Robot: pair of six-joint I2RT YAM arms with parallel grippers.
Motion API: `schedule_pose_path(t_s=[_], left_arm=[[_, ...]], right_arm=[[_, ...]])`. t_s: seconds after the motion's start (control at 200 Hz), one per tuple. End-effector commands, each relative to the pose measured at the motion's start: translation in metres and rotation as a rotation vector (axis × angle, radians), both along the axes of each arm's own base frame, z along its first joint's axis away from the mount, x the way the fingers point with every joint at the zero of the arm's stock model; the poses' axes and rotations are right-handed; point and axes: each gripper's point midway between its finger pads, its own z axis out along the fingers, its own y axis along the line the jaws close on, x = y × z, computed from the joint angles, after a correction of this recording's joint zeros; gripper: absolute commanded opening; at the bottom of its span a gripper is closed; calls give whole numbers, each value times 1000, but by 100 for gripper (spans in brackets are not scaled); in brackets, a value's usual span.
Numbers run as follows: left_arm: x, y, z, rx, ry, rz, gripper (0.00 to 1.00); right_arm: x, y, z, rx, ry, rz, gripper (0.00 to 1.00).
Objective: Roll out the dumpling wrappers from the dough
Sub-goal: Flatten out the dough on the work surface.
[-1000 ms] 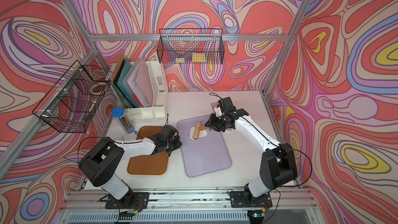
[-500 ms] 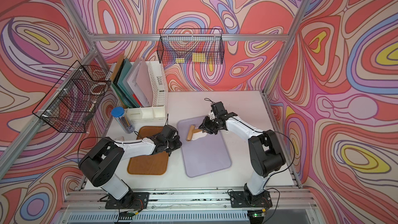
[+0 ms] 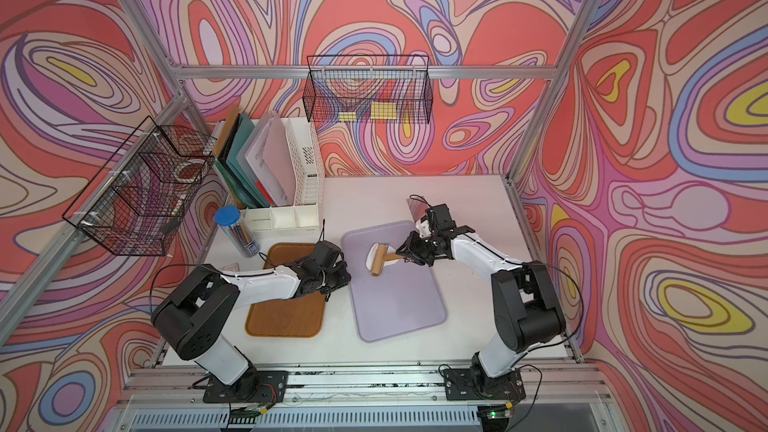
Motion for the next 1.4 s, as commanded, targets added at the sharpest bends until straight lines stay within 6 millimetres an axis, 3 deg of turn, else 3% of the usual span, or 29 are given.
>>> schedule_pose_path(t_s=[0.0,0.17,0.396,0.491,0.681,0.791,0.816,0.926,1.177,1.392], left_arm=[[-15,11,-14,44,68,1,0],[-15,13,-13,48,66,3,0],[-16,11,-15,42,71,0,0],[-17,12,-15,44,69,0,0],[-16,8,-15,32,71,-11,0],[-18,6,-17,27,77,-19,0],[-18,6,-17,26,79,-21,0],[-19,5,-16,27,74,-26,0],[-17,3,-14,25,69,-36,0],[-19,0,-14,25,75,-46,0]], right_arm=[[-93,-114,-90,-637,393,-51,0],[-91,-129,-80,-727,368,-54,0],[-79,-125,-73,-711,330,-51,0],[-58,-96,-60,-597,245,-28,0],[-20,-12,-23,-276,106,64,0],[-10,2,-28,-233,125,68,0],[-10,1,-40,-246,156,67,0],[-11,2,-57,-255,200,59,0],[-12,-1,-73,-285,223,47,0],[-9,17,-85,-243,220,69,0]])
